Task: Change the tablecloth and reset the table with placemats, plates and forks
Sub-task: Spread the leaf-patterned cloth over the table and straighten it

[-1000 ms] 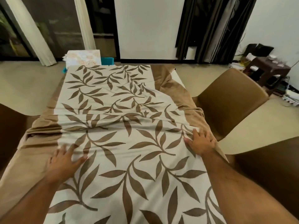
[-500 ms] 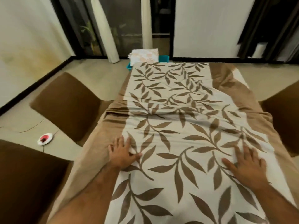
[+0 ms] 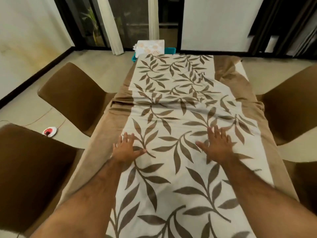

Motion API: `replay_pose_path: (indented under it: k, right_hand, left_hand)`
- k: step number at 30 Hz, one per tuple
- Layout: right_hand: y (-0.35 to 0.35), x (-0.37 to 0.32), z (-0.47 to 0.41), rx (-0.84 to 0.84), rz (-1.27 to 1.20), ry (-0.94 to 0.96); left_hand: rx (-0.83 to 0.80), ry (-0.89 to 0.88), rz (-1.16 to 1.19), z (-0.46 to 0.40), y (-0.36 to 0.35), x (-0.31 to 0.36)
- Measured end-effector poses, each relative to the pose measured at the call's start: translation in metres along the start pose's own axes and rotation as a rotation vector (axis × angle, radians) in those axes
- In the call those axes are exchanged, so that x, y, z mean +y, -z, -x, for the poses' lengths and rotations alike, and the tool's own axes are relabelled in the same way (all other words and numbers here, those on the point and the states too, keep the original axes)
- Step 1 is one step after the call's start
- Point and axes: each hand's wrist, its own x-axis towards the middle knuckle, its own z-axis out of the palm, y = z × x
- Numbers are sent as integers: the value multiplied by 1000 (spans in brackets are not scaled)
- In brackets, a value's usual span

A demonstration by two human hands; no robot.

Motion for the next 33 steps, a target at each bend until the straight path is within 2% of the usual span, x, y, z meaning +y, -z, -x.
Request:
replay_pose_path:
  k: [9,19,23,27,33]
  right_hand:
    - [42,-7,92,91,-7,61]
    - [80,21,233,166,-137,23]
    - [88,42,283,169,-160,-4]
    - [112,73,327,175,-178,2]
    - [151,157,368,216,-254,-14]
  left_hand:
    - [90,-37,18,85,31,49]
    - [167,-261,130,206,22,135]
    - [206,-339,197,260,9,170]
    - [175,-364,186,296,1,204]
    - [187,-404,221,336,-15,307]
